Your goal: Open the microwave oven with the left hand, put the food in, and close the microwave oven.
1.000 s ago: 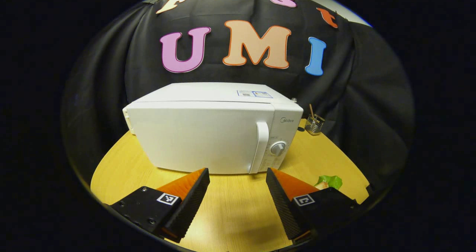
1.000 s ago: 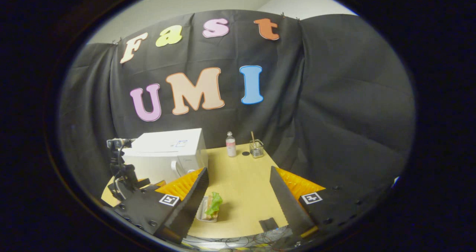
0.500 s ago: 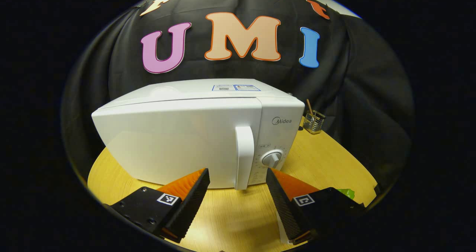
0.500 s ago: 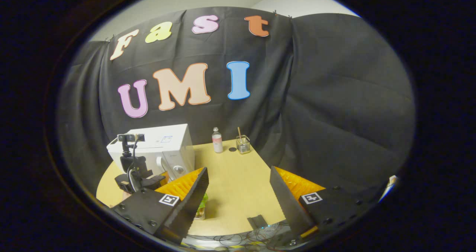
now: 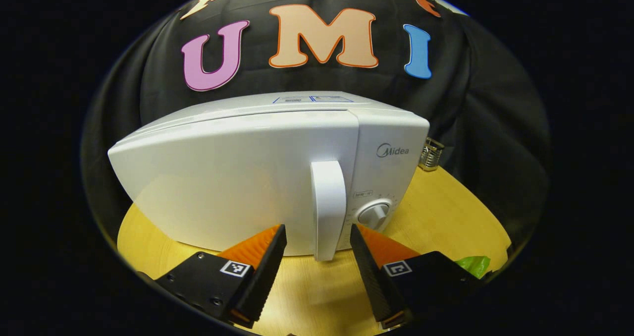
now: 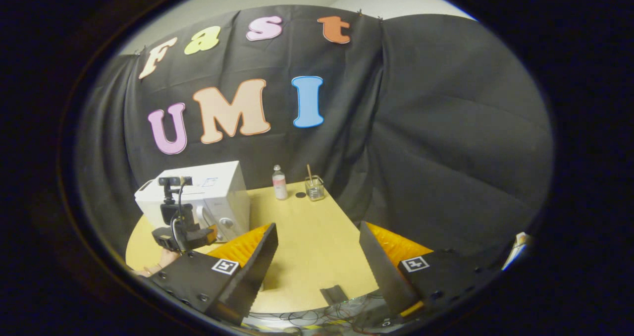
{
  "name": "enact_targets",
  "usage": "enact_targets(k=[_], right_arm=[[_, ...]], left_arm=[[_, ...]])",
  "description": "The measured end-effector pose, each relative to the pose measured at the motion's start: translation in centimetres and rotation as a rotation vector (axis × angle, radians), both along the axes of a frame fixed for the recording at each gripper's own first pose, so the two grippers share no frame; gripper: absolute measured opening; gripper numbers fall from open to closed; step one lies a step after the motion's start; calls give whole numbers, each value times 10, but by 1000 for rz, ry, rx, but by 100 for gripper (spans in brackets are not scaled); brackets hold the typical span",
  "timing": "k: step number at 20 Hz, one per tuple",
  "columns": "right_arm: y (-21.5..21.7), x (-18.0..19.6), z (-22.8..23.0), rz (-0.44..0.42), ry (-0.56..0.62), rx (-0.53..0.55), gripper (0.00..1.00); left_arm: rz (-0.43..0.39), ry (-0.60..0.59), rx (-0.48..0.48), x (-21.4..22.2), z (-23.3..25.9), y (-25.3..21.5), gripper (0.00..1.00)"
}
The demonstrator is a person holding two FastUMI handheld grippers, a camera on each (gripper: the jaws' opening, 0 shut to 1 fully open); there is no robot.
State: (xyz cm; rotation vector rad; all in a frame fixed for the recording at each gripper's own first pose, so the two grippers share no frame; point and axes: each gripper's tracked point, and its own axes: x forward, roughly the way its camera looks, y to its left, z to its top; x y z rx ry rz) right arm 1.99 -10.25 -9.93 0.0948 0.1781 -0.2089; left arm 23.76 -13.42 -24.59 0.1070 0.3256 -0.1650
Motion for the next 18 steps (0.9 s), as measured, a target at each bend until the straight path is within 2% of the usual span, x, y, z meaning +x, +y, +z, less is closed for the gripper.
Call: enact_targets(k=[5, 7, 8, 9, 16, 18], right_arm=[[-14, -1, -1, -21, -2, 11, 98], [-19, -2, -3, -32, 1, 15, 98], [-22, -4, -3, -39, 1, 16, 98], [-25, -6, -3, -49, -2, 16, 98], [-30, -17, -14, -77, 8, 38, 100], [-27, -21, -16, -70, 11, 34, 98]], left_arm=[[-21, 17, -9, 1, -1, -6, 63], [-35, 18, -8, 2, -2, -14, 48], [-20, 24, 3, 1, -4, -13, 34], [-16, 23, 8, 2, -3, -13, 29], [-4, 25, -28, 1, -4, -12, 22], [2, 21, -29, 1, -4, -12, 20]])
